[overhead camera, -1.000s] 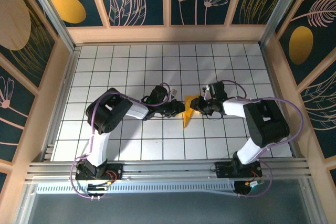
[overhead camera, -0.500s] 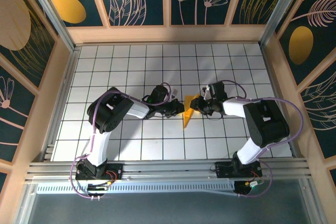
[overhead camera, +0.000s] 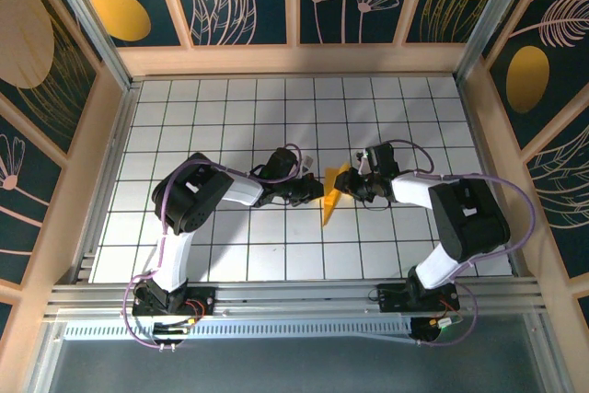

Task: Fold a paper plane with a square sheet of paper (fold left side to right side)
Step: Fold the wing for the fifth time at the center of the table.

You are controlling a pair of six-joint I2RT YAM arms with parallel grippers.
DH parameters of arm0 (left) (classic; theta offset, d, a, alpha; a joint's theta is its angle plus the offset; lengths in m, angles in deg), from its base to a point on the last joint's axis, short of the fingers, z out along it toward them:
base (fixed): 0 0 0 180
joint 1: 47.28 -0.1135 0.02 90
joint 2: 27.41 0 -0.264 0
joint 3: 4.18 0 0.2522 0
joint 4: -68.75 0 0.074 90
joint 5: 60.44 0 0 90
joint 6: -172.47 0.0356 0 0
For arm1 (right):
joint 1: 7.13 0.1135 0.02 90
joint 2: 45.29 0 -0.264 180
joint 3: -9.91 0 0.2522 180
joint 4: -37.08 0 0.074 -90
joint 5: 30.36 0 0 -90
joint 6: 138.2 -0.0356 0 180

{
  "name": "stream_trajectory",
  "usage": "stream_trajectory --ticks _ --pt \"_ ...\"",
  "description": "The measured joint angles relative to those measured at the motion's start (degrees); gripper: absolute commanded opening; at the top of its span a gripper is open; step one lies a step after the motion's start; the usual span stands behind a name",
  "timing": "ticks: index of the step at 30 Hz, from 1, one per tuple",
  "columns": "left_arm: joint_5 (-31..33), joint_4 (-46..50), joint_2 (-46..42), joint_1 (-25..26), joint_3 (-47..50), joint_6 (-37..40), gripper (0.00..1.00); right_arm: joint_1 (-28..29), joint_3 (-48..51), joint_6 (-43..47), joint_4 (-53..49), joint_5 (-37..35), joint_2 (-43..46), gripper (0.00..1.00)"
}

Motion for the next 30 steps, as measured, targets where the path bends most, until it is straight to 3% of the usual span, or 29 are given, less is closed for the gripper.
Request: stream_trajectory --ticks 10,12,18,21,30 --pt "0.35 2.8 -0.04 0.15 -1.31 0.72 0.0 0.0 0.02 0.02 -0.76 -1.2 0.98 0.34" --pt "0.35 3.15 -0.04 0.15 -1.46 0.74 0.0 0.0 0.02 0.09 -1.25 -1.64 1.55 0.32" --pt "0.44 3.82 -0.04 0.17 -1.79 0.74 0.0 0.0 -0.24 1.73 -2.58 -2.01 4.39 0.1" --pt "0.5 4.11 -0.04 0.2 -1.9 0.74 0.0 0.15 -0.66 1.75 -2.36 -0.92 4.48 0.04" --pt "0.61 4.66 -0.04 0.2 -2.12 0.74 0.0 2.14 -2.25 1.73 -1.27 0.35 0.52 0.02"
